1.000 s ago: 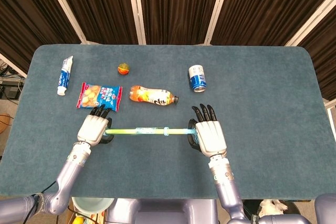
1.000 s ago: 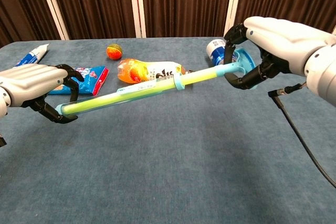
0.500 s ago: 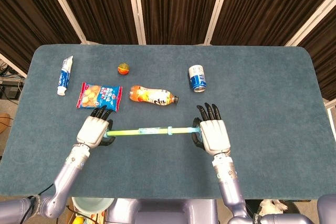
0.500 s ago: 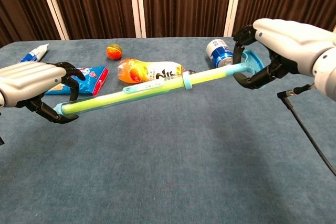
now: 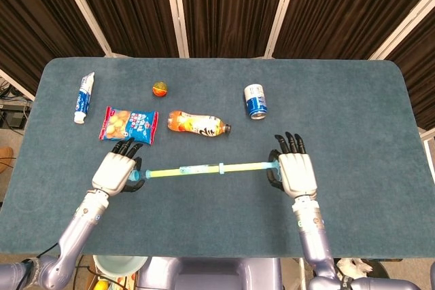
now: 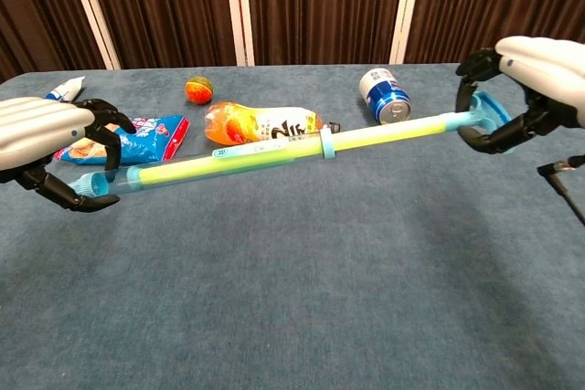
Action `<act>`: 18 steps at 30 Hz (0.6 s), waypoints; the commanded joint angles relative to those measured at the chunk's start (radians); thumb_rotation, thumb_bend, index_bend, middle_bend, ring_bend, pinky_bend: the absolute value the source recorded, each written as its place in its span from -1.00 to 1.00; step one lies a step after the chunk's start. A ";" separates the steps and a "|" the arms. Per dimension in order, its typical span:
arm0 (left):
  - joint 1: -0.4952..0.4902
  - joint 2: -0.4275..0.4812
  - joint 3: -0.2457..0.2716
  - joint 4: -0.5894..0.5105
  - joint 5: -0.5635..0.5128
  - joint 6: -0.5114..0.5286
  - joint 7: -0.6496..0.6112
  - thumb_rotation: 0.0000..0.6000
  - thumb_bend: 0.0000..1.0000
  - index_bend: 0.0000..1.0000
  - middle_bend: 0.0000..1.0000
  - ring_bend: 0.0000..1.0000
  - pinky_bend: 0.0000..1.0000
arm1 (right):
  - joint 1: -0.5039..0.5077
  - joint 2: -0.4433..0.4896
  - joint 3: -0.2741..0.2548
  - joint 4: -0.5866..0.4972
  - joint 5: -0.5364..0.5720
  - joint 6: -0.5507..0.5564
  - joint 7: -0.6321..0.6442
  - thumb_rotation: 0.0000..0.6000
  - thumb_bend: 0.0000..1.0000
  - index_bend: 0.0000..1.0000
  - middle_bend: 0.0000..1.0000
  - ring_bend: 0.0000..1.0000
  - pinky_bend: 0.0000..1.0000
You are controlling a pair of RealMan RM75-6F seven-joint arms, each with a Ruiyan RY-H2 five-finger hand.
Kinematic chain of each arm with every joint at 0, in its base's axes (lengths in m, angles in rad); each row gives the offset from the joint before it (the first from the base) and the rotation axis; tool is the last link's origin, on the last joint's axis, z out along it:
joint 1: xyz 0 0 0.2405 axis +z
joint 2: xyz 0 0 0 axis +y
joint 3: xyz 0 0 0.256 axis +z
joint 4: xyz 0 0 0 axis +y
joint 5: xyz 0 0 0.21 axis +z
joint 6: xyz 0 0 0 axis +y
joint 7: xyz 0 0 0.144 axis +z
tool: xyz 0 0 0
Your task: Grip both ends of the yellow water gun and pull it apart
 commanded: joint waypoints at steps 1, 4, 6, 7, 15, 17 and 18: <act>0.006 0.016 0.006 -0.012 0.010 0.003 -0.007 1.00 -0.37 0.12 -0.76 -1.00 -0.77 | -0.009 0.026 0.005 0.011 0.010 -0.009 0.021 1.00 0.28 0.39 -0.69 -1.00 -1.00; 0.013 0.036 0.012 -0.028 0.024 0.009 -0.015 1.00 -0.37 0.12 -0.76 -1.00 -0.77 | -0.014 0.055 0.016 0.012 0.014 -0.014 0.040 1.00 0.28 0.40 -0.69 -1.00 -1.00; 0.017 0.051 0.016 -0.042 0.032 0.013 -0.021 1.00 -0.37 0.12 -0.76 -1.00 -0.77 | -0.017 0.074 0.021 0.016 0.012 -0.015 0.049 1.00 0.28 0.40 -0.69 -1.00 -1.00; 0.019 0.055 0.017 -0.046 0.035 0.015 -0.022 1.00 -0.37 0.12 -0.76 -1.00 -0.77 | -0.018 0.079 0.022 0.018 0.013 -0.015 0.050 1.00 0.28 0.40 -0.69 -1.00 -1.00; 0.043 0.114 0.034 -0.088 0.074 0.035 -0.044 1.00 -0.37 0.12 -0.76 -1.00 -0.77 | -0.033 0.144 0.043 0.026 0.028 -0.015 0.086 1.00 0.27 0.40 -0.69 -1.00 -1.00; 0.049 0.128 0.037 -0.098 0.081 0.039 -0.053 1.00 -0.37 0.13 -0.76 -1.00 -0.77 | -0.037 0.158 0.047 0.029 0.033 -0.017 0.096 1.00 0.27 0.40 -0.69 -1.00 -1.00; 0.054 0.137 0.039 -0.104 0.086 0.043 -0.060 1.00 -0.37 0.13 -0.76 -1.00 -0.77 | -0.040 0.166 0.049 0.031 0.036 -0.019 0.104 1.00 0.26 0.40 -0.69 -1.00 -1.00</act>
